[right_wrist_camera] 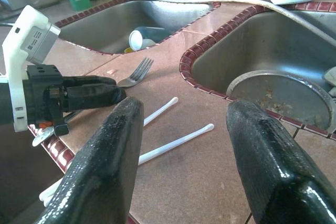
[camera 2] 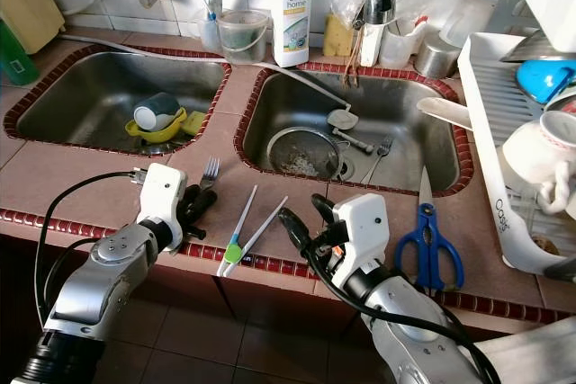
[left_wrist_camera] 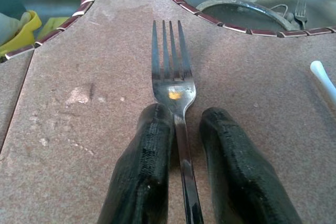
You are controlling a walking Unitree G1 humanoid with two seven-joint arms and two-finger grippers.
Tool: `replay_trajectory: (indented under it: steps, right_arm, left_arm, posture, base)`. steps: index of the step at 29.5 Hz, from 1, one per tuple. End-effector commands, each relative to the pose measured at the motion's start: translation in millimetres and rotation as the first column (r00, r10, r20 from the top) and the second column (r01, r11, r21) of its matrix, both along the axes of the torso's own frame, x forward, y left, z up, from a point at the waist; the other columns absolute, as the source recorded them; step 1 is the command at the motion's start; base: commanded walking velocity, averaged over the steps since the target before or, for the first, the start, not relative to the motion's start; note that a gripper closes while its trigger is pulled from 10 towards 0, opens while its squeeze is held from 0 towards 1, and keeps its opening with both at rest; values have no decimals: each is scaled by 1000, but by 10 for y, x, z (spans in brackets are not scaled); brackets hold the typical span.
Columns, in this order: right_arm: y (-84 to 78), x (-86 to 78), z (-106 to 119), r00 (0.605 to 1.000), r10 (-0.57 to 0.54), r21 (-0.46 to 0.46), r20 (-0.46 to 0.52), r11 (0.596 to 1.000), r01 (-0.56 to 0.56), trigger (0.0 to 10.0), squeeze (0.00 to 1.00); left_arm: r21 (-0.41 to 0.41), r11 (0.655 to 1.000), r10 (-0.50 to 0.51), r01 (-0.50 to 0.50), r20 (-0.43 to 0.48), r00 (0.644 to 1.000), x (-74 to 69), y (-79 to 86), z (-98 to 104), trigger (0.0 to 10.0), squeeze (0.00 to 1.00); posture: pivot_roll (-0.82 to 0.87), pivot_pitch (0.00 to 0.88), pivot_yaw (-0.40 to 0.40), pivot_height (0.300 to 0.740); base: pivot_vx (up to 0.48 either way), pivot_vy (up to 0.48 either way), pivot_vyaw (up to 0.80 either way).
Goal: Kitchen organization
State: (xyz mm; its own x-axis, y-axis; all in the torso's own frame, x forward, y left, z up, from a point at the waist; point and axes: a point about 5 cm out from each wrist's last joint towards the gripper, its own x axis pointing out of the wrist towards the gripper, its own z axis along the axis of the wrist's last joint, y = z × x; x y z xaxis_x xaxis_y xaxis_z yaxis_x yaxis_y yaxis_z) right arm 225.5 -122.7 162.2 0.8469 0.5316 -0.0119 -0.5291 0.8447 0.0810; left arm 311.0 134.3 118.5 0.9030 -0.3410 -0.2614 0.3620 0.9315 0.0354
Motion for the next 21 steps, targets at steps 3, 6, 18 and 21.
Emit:
replay_trajectory:
  steps: [3, 6, 18, 21]
  right_arm:
    - [13, -16, 35, 1000, -2, 10, 4, 1000, 2, 10000, 0]
    - [13, -21, 35, 1000, -4, 13, 4, 1000, 4, 10000, 0]
    - [19, -10, 66, 1000, -8, 28, 16, 1000, 8, 10000, 0]
    - [16, -3, 67, 1000, -10, 27, 18, 1000, 9, 10000, 0]
  left_arm:
    - [59, 996, 75, -69, -110, 991, -54, 193, -223, 157, 0]
    - [60, 996, 74, -67, -108, 991, -46, 195, -217, 0, 0]
    - [64, 995, 78, -72, -93, 993, -2, 228, -180, 0, 0]
    - [64, 995, 81, -75, -92, 992, 6, 232, -177, 0, 0]
  posture:
    - [-108, 164, 40, 740]
    - [-108, 163, 40, 740]
    - [-106, 154, 40, 740]
    - [-106, 151, 39, 740]
  base:
    - [0, 0, 0]
    - [0, 0, 0]
    - [0, 0, 0]
    - [0, 0, 0]
